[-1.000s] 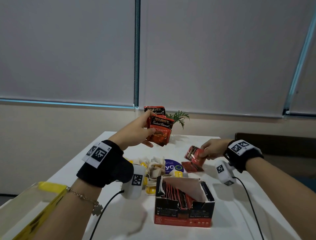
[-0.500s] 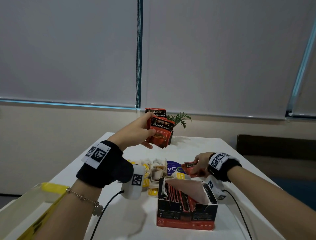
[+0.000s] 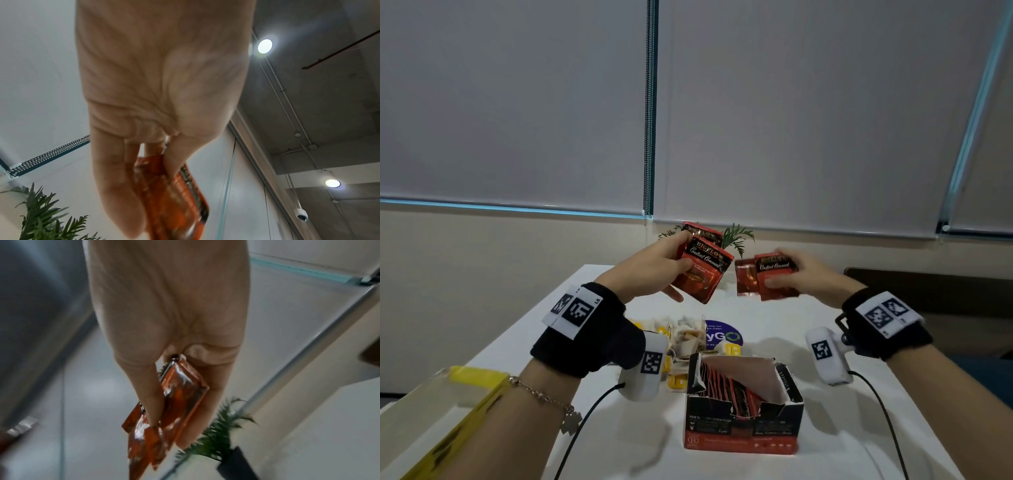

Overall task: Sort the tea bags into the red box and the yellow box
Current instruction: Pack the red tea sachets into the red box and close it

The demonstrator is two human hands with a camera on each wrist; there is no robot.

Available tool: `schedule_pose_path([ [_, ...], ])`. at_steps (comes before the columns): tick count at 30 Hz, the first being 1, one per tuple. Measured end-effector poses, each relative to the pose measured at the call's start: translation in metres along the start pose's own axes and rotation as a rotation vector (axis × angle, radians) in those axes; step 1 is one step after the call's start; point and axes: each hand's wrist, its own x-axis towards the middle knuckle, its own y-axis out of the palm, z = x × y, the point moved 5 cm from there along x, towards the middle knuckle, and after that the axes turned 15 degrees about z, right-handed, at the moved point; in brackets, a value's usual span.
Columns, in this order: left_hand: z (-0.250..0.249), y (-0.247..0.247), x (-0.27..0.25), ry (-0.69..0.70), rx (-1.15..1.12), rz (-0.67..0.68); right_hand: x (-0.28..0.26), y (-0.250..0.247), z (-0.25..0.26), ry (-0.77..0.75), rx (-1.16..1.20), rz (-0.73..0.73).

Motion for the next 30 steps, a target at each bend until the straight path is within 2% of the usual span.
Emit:
schedule_pose_path([
  [3,-0.001,0.004,0.002,0.009,-0.02,0.003,-0.021,0.006,0.039,-0.157,0.039,-0.007],
  [8,-0.006,0.01,0.005,0.071,-0.011,0.029,-0.041,0.015,0.074,-0.229,0.007,-0.078],
  [11,-0.007,0.012,0.004,0.088,0.023,0.058,-0.047,0.022,0.081,-0.261,0.054,-0.064],
  [20,-0.003,0.012,0.001,0.054,0.074,0.108,-0.052,0.029,0.08,-0.251,0.082,-0.066],
  [24,0.007,0.009,0.005,-0.043,0.085,0.041,-0.051,0.032,0.077,-0.244,0.108,-0.07],
  [30,0.013,0.01,0.009,-0.103,0.165,0.081,-0.045,0.035,0.073,-0.202,0.088,-0.065],
])
